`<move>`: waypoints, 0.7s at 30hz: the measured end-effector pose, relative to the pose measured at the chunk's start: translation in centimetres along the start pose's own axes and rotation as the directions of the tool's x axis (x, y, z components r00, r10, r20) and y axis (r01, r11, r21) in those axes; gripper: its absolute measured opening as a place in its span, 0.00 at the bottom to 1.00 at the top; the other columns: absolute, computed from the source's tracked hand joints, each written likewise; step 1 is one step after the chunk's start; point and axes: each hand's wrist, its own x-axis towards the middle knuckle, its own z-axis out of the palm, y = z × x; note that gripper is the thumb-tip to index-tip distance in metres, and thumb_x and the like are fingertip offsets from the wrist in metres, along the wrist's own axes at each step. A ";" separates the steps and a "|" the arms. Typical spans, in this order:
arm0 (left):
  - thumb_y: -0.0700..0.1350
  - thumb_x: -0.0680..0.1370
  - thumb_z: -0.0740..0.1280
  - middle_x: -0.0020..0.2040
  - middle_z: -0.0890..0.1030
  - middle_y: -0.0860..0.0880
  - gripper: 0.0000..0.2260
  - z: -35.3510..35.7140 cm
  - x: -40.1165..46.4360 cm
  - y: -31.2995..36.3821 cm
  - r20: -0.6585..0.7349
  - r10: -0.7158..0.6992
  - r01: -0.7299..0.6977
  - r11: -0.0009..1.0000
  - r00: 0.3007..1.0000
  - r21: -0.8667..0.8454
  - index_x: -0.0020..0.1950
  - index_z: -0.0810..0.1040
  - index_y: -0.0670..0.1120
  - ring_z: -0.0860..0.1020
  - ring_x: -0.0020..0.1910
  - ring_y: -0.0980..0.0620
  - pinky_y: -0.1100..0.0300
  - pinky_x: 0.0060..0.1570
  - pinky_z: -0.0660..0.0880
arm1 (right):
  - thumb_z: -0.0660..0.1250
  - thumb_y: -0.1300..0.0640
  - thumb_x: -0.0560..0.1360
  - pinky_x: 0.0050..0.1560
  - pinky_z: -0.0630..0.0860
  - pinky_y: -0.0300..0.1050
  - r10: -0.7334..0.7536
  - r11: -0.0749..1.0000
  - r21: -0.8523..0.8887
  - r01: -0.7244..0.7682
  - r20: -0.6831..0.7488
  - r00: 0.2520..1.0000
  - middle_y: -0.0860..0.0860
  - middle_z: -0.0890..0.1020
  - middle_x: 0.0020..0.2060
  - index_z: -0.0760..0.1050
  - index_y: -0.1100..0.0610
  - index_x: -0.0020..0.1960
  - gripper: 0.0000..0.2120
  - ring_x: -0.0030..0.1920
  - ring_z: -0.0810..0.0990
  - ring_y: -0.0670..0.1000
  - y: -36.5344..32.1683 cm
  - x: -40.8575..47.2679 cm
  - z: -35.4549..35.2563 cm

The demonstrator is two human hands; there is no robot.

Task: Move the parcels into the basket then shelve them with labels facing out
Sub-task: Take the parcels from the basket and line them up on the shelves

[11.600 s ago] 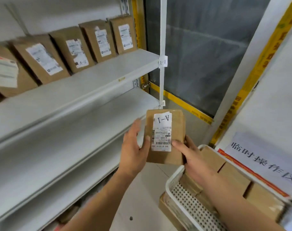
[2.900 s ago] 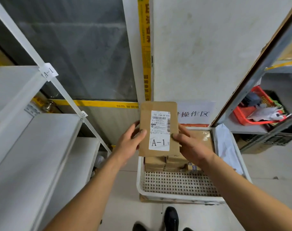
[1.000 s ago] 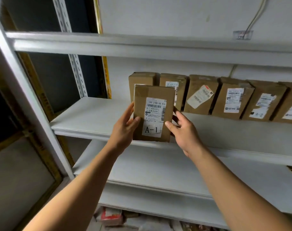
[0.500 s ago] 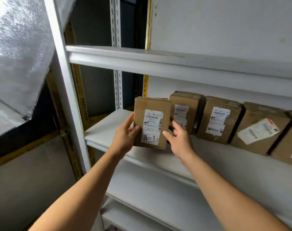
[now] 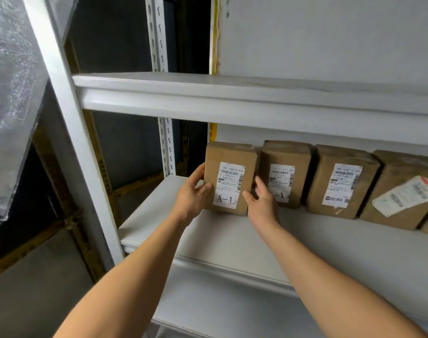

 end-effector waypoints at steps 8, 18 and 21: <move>0.39 0.85 0.66 0.72 0.78 0.55 0.29 0.2 6.0 -2.6 0.027 0.007 -0.006 0.999 1.000 -0.037 0.81 0.66 0.64 0.75 0.73 0.51 0.42 0.75 0.72 | 0.63 0.56 0.85 0.70 0.72 0.46 0.011 0.992 -0.126 -0.033 -0.172 0.985 0.53 0.77 0.73 0.62 0.47 0.83 0.28 0.71 0.77 0.55 1.1 3.3 3.1; 0.38 0.85 0.65 0.70 0.80 0.57 0.29 0.5 9.7 -4.1 0.082 0.042 -0.037 0.997 0.996 -0.064 0.81 0.66 0.64 0.77 0.72 0.53 0.46 0.75 0.71 | 0.62 0.55 0.84 0.68 0.73 0.45 0.015 0.983 -0.172 -0.067 -0.287 0.958 0.54 0.77 0.72 0.65 0.46 0.82 0.26 0.68 0.77 0.57 1.6 6.1 4.7; 0.43 0.83 0.67 0.72 0.79 0.56 0.28 0.6 10.4 -4.8 0.095 0.046 -0.042 0.998 0.994 -0.049 0.78 0.68 0.67 0.76 0.73 0.52 0.45 0.75 0.72 | 0.63 0.56 0.84 0.63 0.73 0.43 -0.010 0.983 -0.179 -0.043 -0.285 0.958 0.53 0.80 0.69 0.66 0.45 0.81 0.27 0.66 0.79 0.57 2.2 6.5 4.5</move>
